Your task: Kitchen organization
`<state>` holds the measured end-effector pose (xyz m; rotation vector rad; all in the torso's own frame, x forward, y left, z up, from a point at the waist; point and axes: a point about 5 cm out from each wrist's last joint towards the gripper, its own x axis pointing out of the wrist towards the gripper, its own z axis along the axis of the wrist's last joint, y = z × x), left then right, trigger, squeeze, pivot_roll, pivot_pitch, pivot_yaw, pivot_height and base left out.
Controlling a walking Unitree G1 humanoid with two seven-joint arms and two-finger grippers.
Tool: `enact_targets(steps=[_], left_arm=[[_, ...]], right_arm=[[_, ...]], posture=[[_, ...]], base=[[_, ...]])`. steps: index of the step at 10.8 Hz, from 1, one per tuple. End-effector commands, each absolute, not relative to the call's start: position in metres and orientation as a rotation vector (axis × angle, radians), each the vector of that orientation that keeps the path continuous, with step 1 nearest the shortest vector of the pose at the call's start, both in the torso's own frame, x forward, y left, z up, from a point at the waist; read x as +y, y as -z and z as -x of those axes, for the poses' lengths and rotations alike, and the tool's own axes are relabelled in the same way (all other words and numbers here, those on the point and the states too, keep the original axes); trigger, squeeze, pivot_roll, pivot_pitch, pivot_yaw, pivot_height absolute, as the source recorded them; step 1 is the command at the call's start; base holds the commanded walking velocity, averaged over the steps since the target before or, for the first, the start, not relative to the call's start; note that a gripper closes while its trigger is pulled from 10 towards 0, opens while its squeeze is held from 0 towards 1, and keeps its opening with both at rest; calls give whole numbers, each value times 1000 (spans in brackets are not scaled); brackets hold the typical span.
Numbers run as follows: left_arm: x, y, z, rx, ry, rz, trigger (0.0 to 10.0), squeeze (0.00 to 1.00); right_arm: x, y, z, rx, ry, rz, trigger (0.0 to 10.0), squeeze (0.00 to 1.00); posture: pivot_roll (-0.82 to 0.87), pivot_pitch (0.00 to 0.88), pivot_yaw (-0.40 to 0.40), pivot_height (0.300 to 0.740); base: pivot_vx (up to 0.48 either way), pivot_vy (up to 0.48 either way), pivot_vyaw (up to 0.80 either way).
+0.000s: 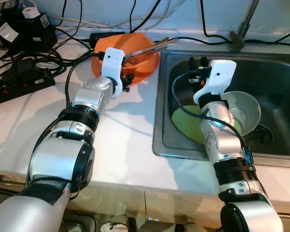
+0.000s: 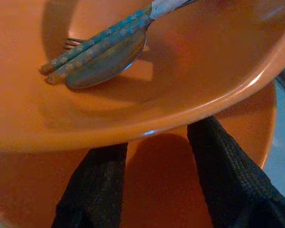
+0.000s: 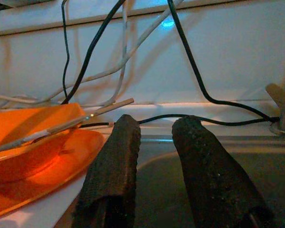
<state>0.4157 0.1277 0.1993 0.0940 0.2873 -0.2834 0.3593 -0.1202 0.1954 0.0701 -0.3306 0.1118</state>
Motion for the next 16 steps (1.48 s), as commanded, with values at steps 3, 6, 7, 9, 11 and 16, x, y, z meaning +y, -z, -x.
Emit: enact_targets(steps=[3,6,7,9,11,16], left_arm=[[130,-179,-410,385,321,-110,10000,0],[145,-179,-407,418,353,-67,10000,0],[149,-181,-405,425,371,-62,10000,0],[154,-189,-389,421,401,-69,10000,0],[155,-193,-366,412,410,-95,10000,0],[165,-207,-284,466,390,-98,10000,0]], right_arm=[[-123,-196,-357,-342,-97,-83,10000,0],[-120,-193,-356,-336,-97,-93,10000,0],[-119,-191,-355,-332,-99,-98,10000,0],[-118,-188,-354,-324,-100,-104,10000,0],[-119,-186,-353,-319,-97,-105,10000,0],[-126,-184,-356,-309,-85,-98,10000,0]], posture=[[44,91,90,740],[75,103,105,740],[88,105,110,740],[107,104,122,740],[122,103,125,740],[194,127,111,740]], base=[[0,0,0],[0,0,0],[0,0,0],[0,0,0],[0,0,0],[0,0,0]])
